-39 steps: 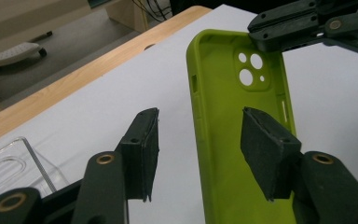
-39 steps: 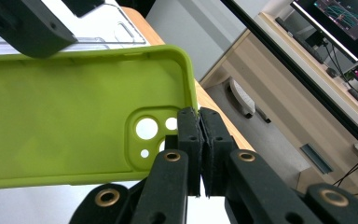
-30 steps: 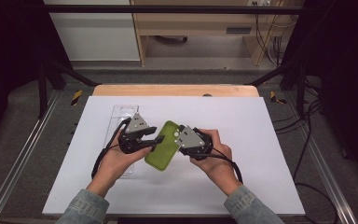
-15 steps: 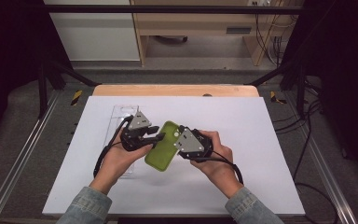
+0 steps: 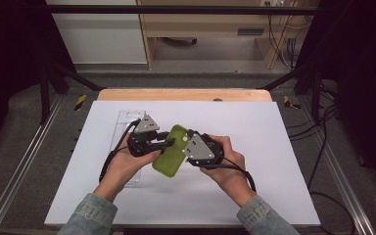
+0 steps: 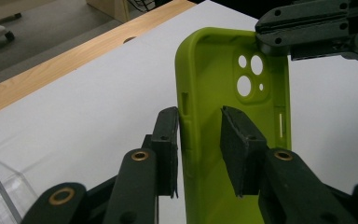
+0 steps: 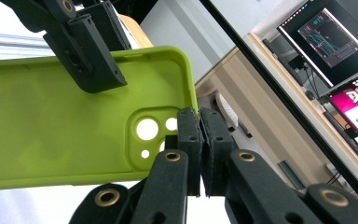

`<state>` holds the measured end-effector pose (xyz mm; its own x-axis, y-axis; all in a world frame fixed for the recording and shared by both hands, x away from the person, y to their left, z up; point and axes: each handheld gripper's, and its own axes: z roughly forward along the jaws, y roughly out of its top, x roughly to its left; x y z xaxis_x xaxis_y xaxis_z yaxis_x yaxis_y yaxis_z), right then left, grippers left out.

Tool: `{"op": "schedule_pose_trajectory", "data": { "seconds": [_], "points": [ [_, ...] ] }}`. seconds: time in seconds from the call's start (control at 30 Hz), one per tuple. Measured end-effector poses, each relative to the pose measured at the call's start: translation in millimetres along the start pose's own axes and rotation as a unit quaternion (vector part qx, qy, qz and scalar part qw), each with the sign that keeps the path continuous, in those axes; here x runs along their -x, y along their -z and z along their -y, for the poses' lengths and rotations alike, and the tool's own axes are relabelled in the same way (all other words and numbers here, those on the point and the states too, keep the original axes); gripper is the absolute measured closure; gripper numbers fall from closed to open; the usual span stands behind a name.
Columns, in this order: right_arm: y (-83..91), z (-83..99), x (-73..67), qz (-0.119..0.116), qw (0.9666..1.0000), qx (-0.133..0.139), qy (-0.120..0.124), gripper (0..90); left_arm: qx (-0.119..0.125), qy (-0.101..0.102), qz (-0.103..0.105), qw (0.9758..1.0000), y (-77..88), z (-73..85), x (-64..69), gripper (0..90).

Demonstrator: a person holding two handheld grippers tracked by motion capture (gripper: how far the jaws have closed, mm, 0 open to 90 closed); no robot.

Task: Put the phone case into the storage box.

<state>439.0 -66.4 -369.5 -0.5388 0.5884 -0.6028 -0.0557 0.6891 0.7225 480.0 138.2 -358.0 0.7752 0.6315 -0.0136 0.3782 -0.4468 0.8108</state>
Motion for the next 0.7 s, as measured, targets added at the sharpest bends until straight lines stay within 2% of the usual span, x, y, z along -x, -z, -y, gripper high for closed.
{"op": "schedule_pose_trajectory", "data": {
  "seconds": [0.5, 0.7],
  "points": [
    [-1.6, 0.7, -3.3, 0.002, 1.0000, -0.002, 0.009, 87.8, -0.008, 0.013, -0.014, 0.9998, 1.2, -0.1, -0.8, 79.5],
    [-2.1, 3.2, -4.2, 0.003, 0.9999, -0.003, 0.011, 87.6, -0.003, 0.013, -0.018, 0.9998, 1.9, 1.1, 1.0, 80.5]
  ]
}}
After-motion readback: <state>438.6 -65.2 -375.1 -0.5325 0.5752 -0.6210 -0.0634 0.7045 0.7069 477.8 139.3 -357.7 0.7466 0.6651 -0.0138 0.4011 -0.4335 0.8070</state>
